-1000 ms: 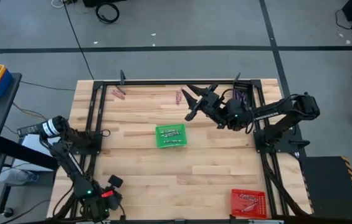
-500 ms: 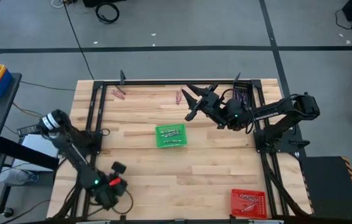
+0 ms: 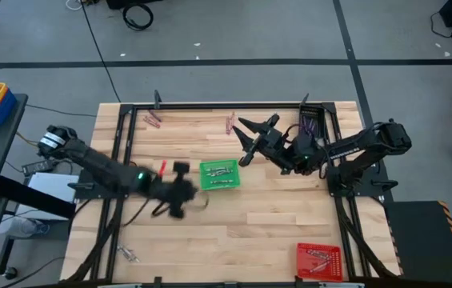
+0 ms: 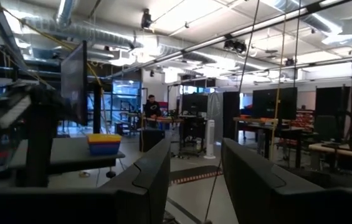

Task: Sort crayons
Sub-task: Put the white crayon into the green basket

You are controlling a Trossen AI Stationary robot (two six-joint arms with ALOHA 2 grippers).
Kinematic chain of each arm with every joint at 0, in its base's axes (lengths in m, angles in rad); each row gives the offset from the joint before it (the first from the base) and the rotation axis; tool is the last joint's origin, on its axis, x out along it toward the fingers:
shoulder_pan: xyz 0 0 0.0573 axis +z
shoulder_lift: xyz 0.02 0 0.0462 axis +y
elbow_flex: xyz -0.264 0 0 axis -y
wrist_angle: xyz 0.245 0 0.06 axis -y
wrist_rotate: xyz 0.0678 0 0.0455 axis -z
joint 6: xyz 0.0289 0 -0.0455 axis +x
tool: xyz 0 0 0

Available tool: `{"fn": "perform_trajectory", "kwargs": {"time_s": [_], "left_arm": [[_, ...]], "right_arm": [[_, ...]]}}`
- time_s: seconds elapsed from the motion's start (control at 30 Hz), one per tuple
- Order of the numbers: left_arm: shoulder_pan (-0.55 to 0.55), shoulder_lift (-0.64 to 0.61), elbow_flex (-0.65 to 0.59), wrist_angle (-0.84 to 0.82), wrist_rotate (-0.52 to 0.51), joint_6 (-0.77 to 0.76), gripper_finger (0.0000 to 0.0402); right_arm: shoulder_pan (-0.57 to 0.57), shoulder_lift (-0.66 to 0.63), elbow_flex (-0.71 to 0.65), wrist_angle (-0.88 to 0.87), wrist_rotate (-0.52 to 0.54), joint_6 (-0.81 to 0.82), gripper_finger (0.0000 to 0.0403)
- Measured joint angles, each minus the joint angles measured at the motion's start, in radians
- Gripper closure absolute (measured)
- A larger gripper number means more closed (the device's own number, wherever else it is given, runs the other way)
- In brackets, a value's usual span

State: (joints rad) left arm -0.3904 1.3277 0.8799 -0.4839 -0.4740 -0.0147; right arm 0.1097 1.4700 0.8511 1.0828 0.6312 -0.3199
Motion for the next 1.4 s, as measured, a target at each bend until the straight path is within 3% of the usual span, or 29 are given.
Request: {"fn": "perform_trajectory", "kwargs": {"time_s": [0.27,0.4,0.5,0.83,1.17,1.3,1.4], "left_arm": [[0.345,0.084,0.003,0.369,0.194,-0.024,0.0363],[0.415,0.169,0.003,0.450,0.312,-0.123,0.0363],[0.423,0.243,0.003,0.461,0.333,-0.139,0.0363],[0.408,0.349,0.003,0.526,0.334,-0.146,0.0357],[0.408,0.369,0.003,0.540,0.338,-0.117,0.0291],[0.398,0.311,0.005,0.497,0.402,-0.080,0.0283],[0.356,0.206,0.038,0.337,0.491,-0.079,0.0284]], "right_arm": [[0.206,-0.026,0.000,0.046,0.303,-0.253,0.0256],[0.302,-0.034,0.000,0.093,0.440,-0.390,0.0256],[0.348,-0.034,0.000,0.143,0.492,-0.476,0.0256],[0.359,-0.034,0.000,0.161,0.502,-0.512,0.0256],[0.353,-0.034,0.000,0.158,0.502,-0.495,0.0256],[0.353,-0.034,0.000,0.155,0.502,-0.495,0.0256],[0.353,-0.034,0.000,0.151,0.502,-0.498,0.0256]]}}
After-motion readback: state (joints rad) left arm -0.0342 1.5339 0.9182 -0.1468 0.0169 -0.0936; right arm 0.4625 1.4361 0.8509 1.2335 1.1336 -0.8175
